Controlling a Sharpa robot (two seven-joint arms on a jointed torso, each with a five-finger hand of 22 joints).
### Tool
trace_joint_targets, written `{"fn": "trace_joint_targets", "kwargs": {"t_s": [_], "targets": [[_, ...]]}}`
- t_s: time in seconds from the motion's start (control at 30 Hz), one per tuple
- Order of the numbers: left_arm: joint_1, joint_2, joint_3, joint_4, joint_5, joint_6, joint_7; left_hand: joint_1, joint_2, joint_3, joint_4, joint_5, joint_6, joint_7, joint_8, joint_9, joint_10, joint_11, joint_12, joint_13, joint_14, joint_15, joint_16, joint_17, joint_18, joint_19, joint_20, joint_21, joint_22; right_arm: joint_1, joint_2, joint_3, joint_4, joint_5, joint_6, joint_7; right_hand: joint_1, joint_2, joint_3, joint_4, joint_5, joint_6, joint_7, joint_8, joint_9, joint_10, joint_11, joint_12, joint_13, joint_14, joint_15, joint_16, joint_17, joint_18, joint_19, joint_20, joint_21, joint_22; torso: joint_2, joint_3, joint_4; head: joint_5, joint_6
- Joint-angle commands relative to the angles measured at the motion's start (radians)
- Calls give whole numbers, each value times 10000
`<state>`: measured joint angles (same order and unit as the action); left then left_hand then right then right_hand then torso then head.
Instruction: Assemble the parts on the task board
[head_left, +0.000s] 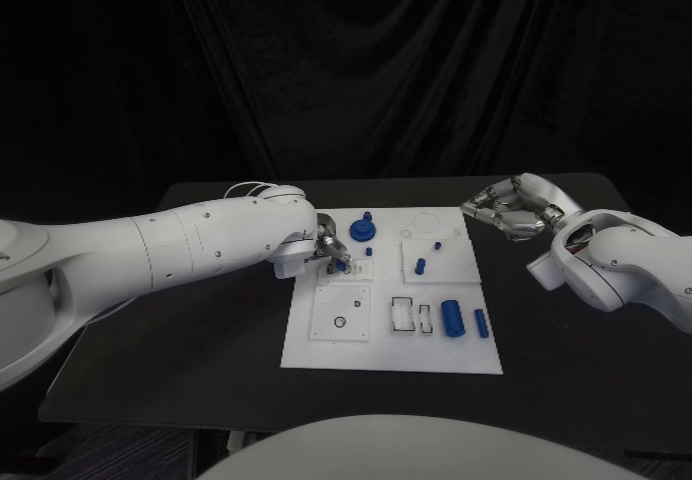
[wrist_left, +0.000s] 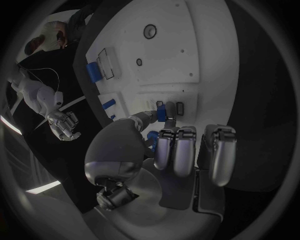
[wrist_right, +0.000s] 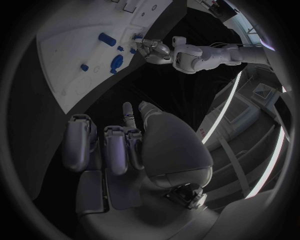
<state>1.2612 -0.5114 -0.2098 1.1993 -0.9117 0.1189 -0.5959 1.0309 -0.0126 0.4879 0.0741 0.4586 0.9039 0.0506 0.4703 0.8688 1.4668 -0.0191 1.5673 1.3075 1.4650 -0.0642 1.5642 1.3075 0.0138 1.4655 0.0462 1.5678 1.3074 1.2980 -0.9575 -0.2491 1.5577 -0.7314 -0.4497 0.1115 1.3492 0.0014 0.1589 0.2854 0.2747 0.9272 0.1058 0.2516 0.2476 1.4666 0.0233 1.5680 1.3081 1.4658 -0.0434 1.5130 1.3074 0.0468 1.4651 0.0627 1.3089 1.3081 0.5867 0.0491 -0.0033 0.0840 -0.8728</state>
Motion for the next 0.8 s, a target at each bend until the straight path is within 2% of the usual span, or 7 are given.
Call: {"fn": "trace_joint_targets", "kwargs": {"t_s": [0.03,0.57,0.8], "targets": [[-81,12,-12,10,-3,4,20,-9,43,159,-120,-63,37,-48,-41,-21,1040,-40,35,2633,1058,-60,66,2633,-138,1053,-48,30,2634,-20,2,7,-13,-42,178,-210,86,-18,61,-1,45,-66,-16,36,17,1042,18,28,2627,882,-3,-65,2035,150,4,8,-50,1794,0,4,-8,5,2],[-170,132,-12,-139,-3,46,125,-75,56,179,-103,-179,80,-46,-111,-18,1038,-39,33,2630,1058,-58,66,2633,-138,1053,-46,30,2634,-21,35,7,-66,-43,388,-270,99,-12,67,-1,66,-74,-14,49,22,1042,21,28,2627,875,0,-85,2017,157,-10,12,-83,1784,-10,9,-21,-4,2],[-189,170,-11,-179,-3,22,183,-109,71,185,-82,-214,98,-44,-140,-16,1016,-36,16,2606,1058,-57,66,2633,-138,1053,-45,30,2634,-22,32,7,-84,-43,433,-307,100,-4,70,5,77,-77,-11,58,25,1042,22,28,2627,870,2,-102,2001,161,-20,14,-107,1777,-8,2,5,-26,2]]}}
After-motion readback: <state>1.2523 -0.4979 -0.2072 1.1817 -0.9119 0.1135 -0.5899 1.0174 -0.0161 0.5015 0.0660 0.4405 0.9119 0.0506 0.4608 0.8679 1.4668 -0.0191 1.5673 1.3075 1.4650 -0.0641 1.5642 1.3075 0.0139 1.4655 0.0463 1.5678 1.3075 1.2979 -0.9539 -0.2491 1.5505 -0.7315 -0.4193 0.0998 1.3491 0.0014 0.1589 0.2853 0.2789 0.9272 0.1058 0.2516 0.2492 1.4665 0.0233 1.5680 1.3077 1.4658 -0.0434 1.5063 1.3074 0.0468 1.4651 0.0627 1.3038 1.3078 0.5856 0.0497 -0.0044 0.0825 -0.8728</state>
